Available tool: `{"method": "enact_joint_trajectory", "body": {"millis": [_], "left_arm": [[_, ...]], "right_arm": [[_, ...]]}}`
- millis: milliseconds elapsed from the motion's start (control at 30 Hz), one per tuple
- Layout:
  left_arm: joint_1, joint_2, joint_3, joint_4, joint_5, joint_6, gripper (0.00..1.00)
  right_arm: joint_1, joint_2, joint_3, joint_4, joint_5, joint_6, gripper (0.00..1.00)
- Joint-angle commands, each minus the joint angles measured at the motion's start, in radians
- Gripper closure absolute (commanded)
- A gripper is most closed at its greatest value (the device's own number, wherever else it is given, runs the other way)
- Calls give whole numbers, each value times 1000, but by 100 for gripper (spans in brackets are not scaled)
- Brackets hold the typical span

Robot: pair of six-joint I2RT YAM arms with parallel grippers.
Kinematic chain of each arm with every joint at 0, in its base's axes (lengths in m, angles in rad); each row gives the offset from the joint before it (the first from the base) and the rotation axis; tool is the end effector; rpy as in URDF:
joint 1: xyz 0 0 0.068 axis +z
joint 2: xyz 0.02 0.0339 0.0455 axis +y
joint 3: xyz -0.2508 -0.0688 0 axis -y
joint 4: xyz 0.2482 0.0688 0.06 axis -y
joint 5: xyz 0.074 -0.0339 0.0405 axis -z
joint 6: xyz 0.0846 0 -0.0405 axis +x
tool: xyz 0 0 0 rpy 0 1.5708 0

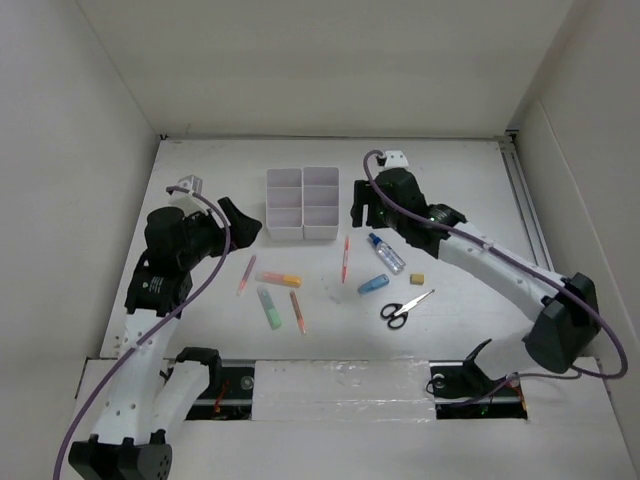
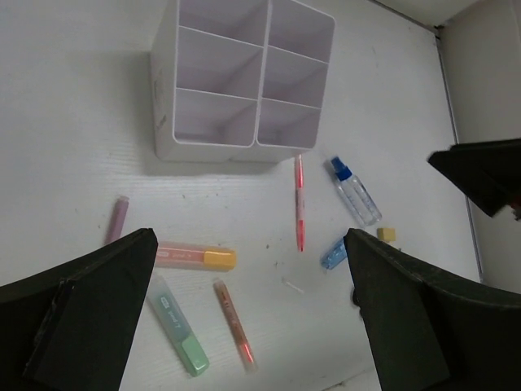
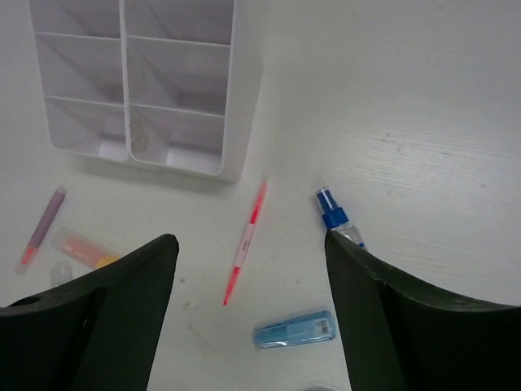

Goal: Sort the stationery into containers
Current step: Pick up the pen from the center of the board.

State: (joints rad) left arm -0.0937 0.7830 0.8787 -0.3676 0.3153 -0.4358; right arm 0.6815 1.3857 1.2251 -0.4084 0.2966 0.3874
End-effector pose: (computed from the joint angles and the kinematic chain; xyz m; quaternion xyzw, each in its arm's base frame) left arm 0.2288 -0.0479 0.3324 -0.0403 0.7912 -0.2770 0.5437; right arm 0.2943 0.2069 0.2961 -0.0569 0.8686 0.1304 0.4747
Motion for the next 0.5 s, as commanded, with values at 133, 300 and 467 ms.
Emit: {"method": "enact_joint_trajectory", "body": {"millis": [133,300,467], "left_arm": [[-11,-77,-43,76,42,26,0],[-11,-67,-43,76,53,26,0],[-11,-77,-43,76,53,26,0]], "right_arm": [[75,240,27,124,-1,143,26],[96,314,5,123,52,205,35],[105,371,7,120,73,241,45]]}}
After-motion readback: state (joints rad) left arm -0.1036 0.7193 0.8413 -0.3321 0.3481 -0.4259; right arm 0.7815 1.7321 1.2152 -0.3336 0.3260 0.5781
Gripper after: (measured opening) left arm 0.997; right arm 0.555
